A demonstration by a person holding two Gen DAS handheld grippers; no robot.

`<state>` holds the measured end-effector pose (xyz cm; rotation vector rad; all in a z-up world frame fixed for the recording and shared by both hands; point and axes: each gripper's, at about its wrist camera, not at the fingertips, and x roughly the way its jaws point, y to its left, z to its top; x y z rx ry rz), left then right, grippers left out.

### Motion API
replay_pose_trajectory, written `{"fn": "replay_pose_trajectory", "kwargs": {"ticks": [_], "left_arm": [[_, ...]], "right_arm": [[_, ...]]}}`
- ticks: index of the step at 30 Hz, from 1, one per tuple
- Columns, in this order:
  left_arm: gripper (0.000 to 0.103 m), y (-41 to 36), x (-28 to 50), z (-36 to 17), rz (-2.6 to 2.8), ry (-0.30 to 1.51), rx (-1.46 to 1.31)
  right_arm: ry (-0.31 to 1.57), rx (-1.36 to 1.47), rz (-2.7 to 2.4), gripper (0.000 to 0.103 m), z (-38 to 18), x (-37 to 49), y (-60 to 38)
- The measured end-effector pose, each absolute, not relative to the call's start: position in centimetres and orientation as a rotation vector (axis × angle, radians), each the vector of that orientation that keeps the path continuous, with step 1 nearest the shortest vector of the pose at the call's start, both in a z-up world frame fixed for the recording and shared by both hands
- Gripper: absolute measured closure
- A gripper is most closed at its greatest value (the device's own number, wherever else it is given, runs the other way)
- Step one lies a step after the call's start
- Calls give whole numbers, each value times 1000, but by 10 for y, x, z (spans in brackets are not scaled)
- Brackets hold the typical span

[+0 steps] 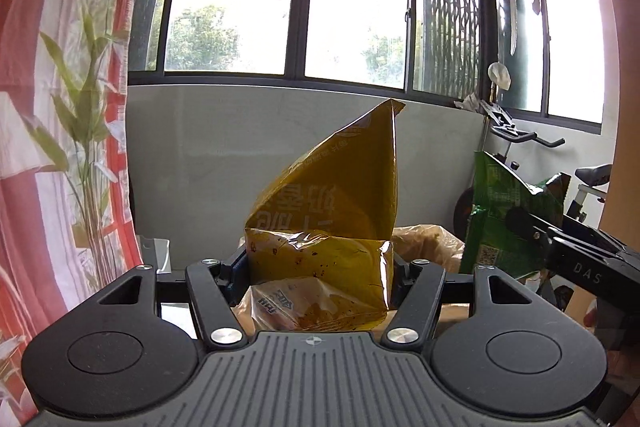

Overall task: Organize snacks
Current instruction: 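Lift both held bags up and carry them over the cardboard box, then open both tools to drop the yellow and green bags into the box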

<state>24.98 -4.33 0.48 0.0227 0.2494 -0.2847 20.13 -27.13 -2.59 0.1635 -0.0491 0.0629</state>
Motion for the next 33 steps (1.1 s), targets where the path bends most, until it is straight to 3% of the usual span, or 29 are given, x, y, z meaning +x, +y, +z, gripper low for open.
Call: {"fn": "replay_pose_trajectory", "kwargs": {"ticks": [11,19,26,33], "left_arm": [[37,-78,346,-14,-180,347,72],[37,-93,371,-40,-167,387,163],[35,-93,391,-63,-124,459,162],[15,-93,390,-67,-141,472,194]], "right_arm": [[53,-2,50,24,-34,306,-246],[226,-42,111,23,-67,333,-246],[299,-22,133,15,-80,339,-254],[292,7,125,5,-75,328,-257]]}}
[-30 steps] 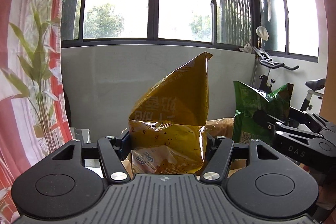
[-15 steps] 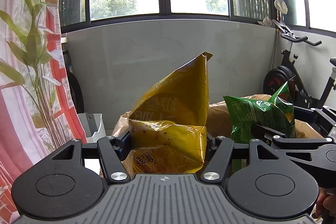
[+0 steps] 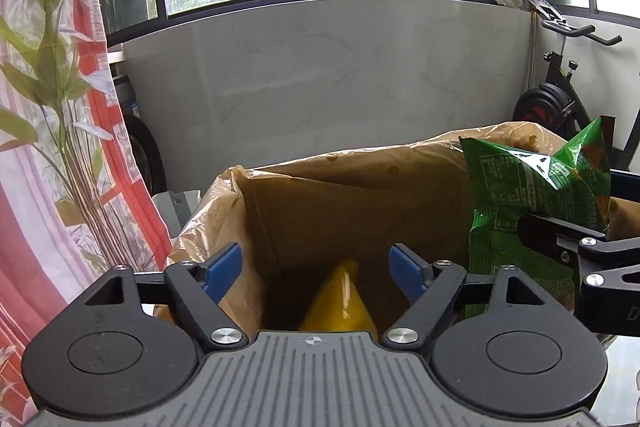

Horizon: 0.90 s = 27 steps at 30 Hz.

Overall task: Organize snacks
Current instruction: 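Open both tools to drop the yellow and green bags into the box, then move both open tools back down to the snack pile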

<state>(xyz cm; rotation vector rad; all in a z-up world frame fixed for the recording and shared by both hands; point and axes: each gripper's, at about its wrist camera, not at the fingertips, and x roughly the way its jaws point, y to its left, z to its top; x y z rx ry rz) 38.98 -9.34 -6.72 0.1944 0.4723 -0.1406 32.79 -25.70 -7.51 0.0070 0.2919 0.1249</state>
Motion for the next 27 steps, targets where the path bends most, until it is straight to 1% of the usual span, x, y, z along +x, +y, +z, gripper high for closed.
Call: {"fn": "replay_pose_trajectory", "kwargs": {"ticks": [1,2,5,9,15,21,27], "left_arm": [[12,-93,388,-65,-151,470,190],[12,-93,386,-63,-161,468,185],[12,-90,379,-57,-163,466,171],[12,-80,360,-48,-179,432,112],[12,-41,325,-43,-217,407,37],[12,1,292,-56,-170,396,-4],[12,21,266,-78,-124,418,19]], "right_arm": [[290,10,122,4,-75,326,-258],[292,15,110,4,-74,324,-258],[308,26,92,4,-72,319,-259],[285,54,104,4,-69,300,-262],[267,95,107,4,-67,265,-270],[226,97,90,3,-70,230,-273],[260,103,98,3,-95,209,-269]]}}
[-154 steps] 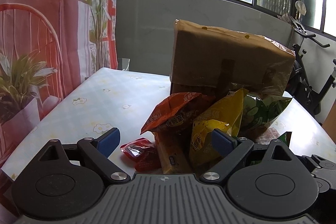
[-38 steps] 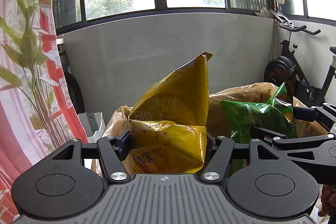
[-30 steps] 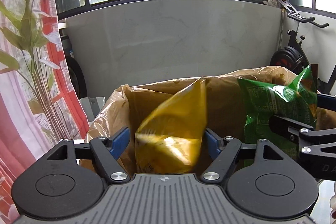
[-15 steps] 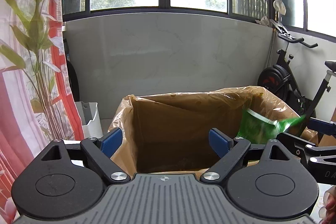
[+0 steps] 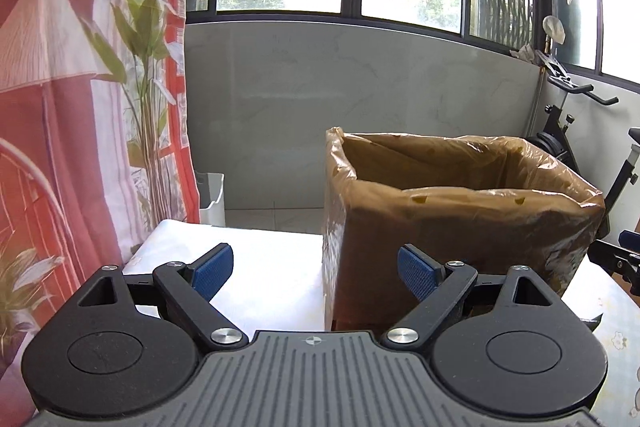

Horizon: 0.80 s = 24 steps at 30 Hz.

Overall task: Organize snacks
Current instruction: 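Move both open tools back down to the snack pile, then grasp the pale green bag with the right tool while the left tool grasps the orange bag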

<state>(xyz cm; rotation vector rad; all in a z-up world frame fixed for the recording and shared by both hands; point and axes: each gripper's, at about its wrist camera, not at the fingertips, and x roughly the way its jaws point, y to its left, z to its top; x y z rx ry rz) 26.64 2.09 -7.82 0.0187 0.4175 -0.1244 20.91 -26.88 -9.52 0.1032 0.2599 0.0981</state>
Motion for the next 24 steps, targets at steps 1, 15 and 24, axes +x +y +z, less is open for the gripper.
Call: {"fn": "replay_pose_trajectory", "kwargs": {"ticks": [1,15,24], "left_arm": [[12,25,261,-82,-121,418,16],[12,22,223,-113,-121,427,38],[12,32,213,-143,-93,512,-46]], "right_arm": [[272,112,94,3,-100,207,-268],[415,119,120,4,-151,182,-254],[433,19,144,4,-158,180,-235]]}}
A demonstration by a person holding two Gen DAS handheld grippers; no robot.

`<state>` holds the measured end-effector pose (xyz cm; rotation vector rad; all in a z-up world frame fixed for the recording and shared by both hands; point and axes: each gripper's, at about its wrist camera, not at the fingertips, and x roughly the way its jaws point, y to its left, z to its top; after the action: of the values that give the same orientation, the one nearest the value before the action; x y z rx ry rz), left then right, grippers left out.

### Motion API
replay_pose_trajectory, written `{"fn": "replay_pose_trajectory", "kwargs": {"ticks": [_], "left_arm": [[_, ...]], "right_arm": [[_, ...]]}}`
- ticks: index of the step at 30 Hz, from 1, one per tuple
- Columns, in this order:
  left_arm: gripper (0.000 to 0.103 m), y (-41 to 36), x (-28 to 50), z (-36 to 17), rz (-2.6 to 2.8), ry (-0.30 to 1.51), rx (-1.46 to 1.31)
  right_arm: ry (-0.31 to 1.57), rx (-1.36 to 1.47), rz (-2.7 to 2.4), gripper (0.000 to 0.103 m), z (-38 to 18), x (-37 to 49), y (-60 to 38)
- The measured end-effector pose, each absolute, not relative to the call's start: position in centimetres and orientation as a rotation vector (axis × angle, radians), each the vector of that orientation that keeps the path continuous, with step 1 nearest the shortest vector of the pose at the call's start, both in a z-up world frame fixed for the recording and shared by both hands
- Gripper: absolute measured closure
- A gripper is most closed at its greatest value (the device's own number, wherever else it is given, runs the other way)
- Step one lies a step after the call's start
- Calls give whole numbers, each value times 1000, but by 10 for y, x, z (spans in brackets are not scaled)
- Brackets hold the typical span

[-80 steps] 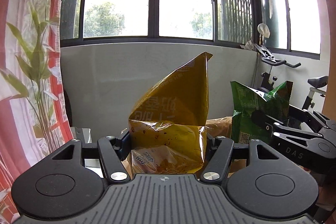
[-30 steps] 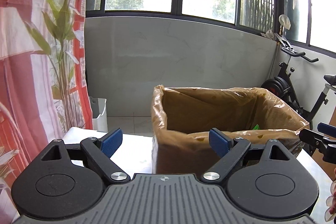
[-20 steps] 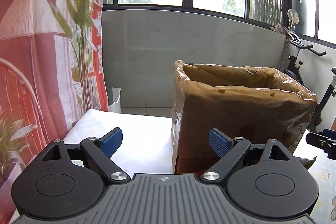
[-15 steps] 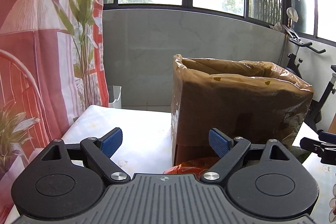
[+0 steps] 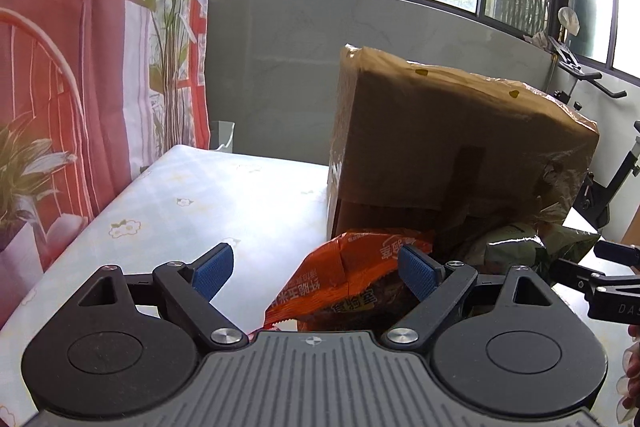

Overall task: Organize snacks
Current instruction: 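Grasp the pale green bag with the right tool while the left tool grasps the orange bag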

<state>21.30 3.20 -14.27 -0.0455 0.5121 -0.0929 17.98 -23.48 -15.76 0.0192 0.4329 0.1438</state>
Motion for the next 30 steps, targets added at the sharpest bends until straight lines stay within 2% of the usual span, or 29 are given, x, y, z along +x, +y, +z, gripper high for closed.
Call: {"fn": "replay_pose_trajectory", "kwargs": {"ticks": [15,22,30], "left_arm": [[12,39,212,-146,-124,510,-74],[12,40,214,-147,-137,511,-76],[12,38,212,-152,-155,522,-64]], "right_arm": [[380,-266,234,2,-140,199,-187],[351,-273,227,3,-133,195,-186],[478,-348,346,3,-155,218,-177]]}}
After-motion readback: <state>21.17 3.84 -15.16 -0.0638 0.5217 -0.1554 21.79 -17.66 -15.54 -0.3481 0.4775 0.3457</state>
